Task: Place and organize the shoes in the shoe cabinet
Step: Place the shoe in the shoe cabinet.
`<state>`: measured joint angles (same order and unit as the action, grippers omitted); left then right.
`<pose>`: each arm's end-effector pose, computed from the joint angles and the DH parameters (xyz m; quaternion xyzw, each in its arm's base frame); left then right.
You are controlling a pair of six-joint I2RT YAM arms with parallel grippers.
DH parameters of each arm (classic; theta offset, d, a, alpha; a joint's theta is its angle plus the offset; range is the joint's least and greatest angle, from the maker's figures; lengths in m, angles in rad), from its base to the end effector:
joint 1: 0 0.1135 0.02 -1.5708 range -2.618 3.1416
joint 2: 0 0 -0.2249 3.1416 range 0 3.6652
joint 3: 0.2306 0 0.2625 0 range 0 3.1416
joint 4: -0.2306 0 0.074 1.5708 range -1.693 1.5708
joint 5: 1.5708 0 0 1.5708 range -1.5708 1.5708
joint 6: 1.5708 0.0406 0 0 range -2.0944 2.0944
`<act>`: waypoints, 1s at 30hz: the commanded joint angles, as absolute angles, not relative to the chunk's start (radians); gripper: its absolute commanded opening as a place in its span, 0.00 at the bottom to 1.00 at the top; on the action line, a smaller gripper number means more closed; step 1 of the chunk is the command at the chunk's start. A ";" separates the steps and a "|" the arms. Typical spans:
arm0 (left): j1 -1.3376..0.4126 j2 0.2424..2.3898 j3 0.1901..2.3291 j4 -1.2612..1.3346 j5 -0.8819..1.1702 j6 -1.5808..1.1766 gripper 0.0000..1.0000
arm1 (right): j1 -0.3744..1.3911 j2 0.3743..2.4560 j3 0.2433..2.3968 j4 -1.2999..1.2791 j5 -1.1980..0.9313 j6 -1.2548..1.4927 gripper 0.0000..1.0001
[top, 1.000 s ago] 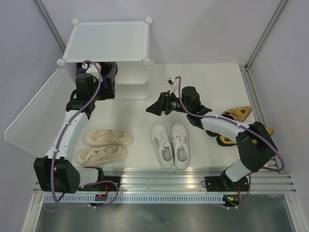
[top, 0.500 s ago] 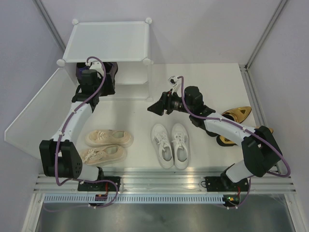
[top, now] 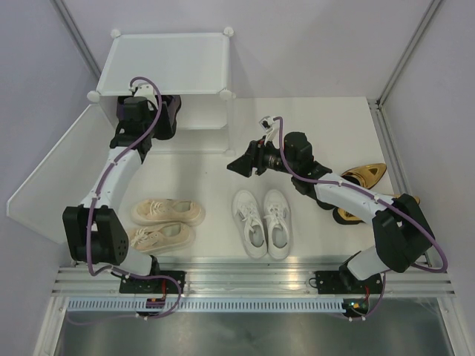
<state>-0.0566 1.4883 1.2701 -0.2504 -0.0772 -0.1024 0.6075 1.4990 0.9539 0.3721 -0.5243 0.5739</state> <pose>0.3657 -0.0176 0.2892 -0.0397 0.8506 -0.0088 0.5242 0.2848 0.2228 0.2378 -0.1791 0.7365 0.5109 0.4056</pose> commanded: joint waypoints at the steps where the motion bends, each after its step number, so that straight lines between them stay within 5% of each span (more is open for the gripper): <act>1: -0.046 1.520 1.335 -0.187 -0.103 -0.058 0.70 | 0.604 1.480 0.959 0.390 -0.525 0.548 0.75; 10: -0.037 1.548 1.341 -0.178 -0.078 -0.055 0.68 | 0.604 1.489 0.962 0.384 -0.523 0.541 0.75; 16: -0.035 1.528 1.276 -0.138 -0.035 -0.113 0.88 | 0.604 1.503 0.968 0.385 -0.526 0.540 0.75; 30: -0.029 1.557 1.206 -0.026 -0.029 -0.156 0.92 | 0.604 1.509 0.968 0.380 -0.525 0.535 0.76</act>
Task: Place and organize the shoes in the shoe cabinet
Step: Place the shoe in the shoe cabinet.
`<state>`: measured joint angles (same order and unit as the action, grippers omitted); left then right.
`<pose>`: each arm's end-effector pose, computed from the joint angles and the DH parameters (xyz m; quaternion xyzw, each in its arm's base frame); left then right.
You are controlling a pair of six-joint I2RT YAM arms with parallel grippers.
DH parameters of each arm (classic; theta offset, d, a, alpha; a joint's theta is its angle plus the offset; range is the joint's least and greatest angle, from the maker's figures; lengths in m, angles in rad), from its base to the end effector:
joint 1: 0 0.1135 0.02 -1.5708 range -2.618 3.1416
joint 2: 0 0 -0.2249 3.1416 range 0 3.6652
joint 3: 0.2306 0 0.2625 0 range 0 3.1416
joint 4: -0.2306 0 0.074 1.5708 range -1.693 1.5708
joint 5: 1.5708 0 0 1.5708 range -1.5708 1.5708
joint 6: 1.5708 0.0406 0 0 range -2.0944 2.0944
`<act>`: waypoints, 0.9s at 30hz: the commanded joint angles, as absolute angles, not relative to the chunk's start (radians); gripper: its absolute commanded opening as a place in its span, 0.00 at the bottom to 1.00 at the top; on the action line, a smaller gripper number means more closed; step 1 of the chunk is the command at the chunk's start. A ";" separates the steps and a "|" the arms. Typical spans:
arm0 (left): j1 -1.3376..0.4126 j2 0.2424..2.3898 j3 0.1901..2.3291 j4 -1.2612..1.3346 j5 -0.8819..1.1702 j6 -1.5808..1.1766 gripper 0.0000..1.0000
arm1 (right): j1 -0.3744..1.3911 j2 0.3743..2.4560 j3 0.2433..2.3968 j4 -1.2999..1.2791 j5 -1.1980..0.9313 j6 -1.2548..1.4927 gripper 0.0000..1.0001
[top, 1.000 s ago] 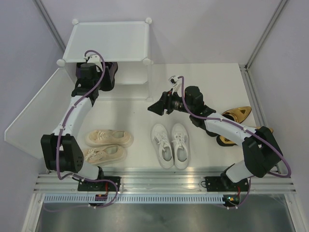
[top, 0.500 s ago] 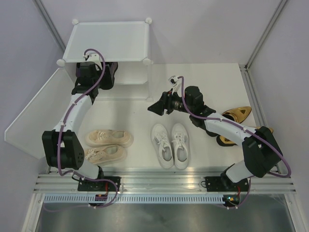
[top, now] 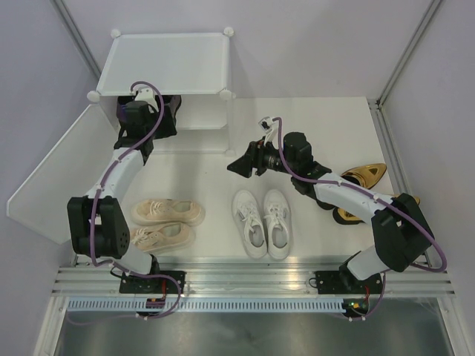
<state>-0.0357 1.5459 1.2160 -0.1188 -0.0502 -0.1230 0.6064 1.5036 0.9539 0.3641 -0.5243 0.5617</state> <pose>0.3786 -0.0115 0.2626 -0.0503 0.8450 -0.0210 0.5319 0.2854 0.2227 0.2354 -0.1820 0.7394 0.5064 0.4045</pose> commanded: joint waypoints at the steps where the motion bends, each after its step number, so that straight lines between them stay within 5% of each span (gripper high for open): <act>1: -0.028 1.565 1.201 -0.018 -0.028 -0.158 0.91 | 0.606 1.511 0.968 0.380 -0.525 0.534 0.76; 12: -0.023 1.609 1.195 0.054 -0.008 -0.155 0.77 | 0.604 1.520 0.971 0.370 -0.515 0.523 0.76; 19: -0.021 1.615 1.204 0.092 -0.008 -0.121 0.36 | 0.604 1.523 0.977 0.359 -0.511 0.514 0.76; 27: -0.021 1.631 1.235 0.143 -0.006 -0.045 0.28 | 0.604 1.531 0.985 0.347 -0.502 0.503 0.76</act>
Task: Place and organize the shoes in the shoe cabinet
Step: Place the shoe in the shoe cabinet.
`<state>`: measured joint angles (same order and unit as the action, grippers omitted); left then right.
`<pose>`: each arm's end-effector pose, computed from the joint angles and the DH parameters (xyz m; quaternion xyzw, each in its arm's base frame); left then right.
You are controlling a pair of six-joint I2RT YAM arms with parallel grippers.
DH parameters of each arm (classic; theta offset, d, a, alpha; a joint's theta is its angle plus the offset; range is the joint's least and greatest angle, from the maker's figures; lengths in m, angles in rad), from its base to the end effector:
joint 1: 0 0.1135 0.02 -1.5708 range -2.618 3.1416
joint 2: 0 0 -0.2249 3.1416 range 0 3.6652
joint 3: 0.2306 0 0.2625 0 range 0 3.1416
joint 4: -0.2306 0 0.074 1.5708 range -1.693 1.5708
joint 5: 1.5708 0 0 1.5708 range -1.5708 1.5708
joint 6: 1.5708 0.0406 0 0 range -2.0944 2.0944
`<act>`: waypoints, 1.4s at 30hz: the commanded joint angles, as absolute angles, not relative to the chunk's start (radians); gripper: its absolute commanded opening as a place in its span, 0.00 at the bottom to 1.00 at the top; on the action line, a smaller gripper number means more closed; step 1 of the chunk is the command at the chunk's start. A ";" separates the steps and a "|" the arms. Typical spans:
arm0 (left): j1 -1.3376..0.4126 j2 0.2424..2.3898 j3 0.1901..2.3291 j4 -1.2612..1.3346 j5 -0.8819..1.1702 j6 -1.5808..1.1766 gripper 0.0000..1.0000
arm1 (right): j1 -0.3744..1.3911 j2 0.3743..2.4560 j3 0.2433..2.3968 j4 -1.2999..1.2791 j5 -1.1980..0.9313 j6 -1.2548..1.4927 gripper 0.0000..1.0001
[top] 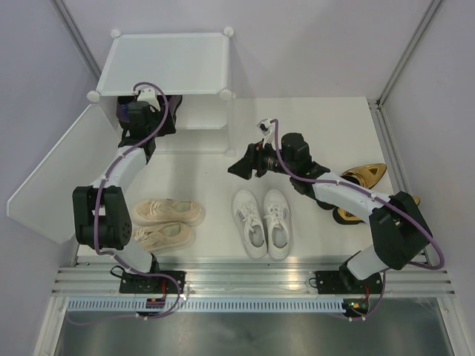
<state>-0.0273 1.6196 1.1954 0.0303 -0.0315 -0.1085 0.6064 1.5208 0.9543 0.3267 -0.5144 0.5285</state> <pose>0.3943 -0.0095 0.2437 -0.0425 0.8307 -0.0246 0.5546 0.2867 0.2232 0.2256 -0.1866 0.7540 0.4897 0.3960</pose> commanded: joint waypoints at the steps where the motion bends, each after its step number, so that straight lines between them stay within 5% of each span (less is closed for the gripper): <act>1: -0.021 1.637 1.242 0.147 -0.005 -0.035 0.24 | 0.604 1.532 0.985 0.345 -0.500 0.500 0.76; 25: 0.037 1.681 1.244 0.183 -0.035 -0.043 0.02 | 0.604 1.575 1.002 0.336 -0.508 0.497 0.76; 42: 0.063 1.675 1.215 0.187 -0.095 -0.049 0.02 | 0.603 1.578 1.002 0.334 -0.508 0.497 0.76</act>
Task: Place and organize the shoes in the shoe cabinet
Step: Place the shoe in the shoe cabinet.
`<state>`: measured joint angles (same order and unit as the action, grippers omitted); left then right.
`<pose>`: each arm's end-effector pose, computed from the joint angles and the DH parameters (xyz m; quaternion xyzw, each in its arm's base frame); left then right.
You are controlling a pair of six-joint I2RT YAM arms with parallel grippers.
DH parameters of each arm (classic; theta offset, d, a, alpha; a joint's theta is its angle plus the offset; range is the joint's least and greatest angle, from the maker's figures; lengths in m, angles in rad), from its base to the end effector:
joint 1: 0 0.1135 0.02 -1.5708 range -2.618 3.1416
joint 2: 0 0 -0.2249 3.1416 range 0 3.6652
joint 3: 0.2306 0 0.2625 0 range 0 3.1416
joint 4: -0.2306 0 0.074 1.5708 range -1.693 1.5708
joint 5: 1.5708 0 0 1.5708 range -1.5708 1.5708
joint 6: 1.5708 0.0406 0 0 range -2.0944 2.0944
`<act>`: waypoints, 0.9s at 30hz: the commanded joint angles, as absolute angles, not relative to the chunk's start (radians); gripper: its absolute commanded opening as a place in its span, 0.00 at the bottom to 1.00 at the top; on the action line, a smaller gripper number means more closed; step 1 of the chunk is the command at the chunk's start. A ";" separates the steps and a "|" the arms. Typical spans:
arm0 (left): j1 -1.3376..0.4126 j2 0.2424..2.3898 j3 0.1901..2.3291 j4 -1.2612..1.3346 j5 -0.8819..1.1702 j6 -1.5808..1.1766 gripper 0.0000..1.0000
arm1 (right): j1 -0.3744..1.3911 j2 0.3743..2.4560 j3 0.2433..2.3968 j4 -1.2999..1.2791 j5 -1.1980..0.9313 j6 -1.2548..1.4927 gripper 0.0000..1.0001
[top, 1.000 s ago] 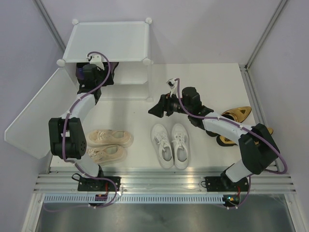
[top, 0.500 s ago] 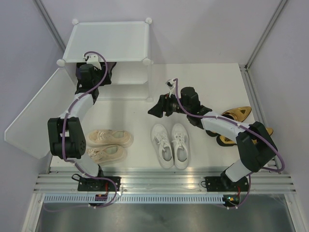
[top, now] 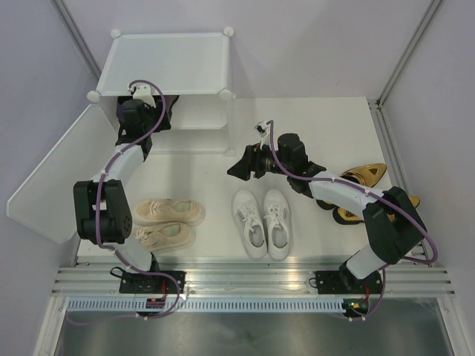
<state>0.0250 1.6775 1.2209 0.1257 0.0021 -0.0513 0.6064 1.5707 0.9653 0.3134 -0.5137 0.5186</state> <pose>0.4080 0.0101 0.2411 -0.0304 0.8133 -0.0085 0.5809 0.2918 0.2267 0.2108 -0.1855 0.7687 0.4802 0.3795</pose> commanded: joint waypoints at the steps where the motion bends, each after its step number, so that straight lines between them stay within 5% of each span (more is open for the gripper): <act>1: 0.064 1.675 1.213 0.189 -0.095 -0.051 0.02 | 0.604 1.578 1.000 0.334 -0.508 0.495 0.76; 11: 0.069 1.690 1.215 0.175 -0.143 -0.066 0.11 | 0.604 1.583 1.003 0.333 -0.508 0.495 0.76; 21: 0.067 1.681 1.203 0.167 -0.170 -0.089 0.57 | 0.604 1.582 1.003 0.333 -0.506 0.492 0.76; 27: 0.069 1.667 1.193 0.160 -0.176 -0.097 0.71 | 0.604 1.578 1.002 0.331 -0.508 0.492 0.76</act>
<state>0.0261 1.6749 1.2079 0.1417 -0.0151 -0.0635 0.6064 1.5723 0.9657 0.3134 -0.5137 0.5182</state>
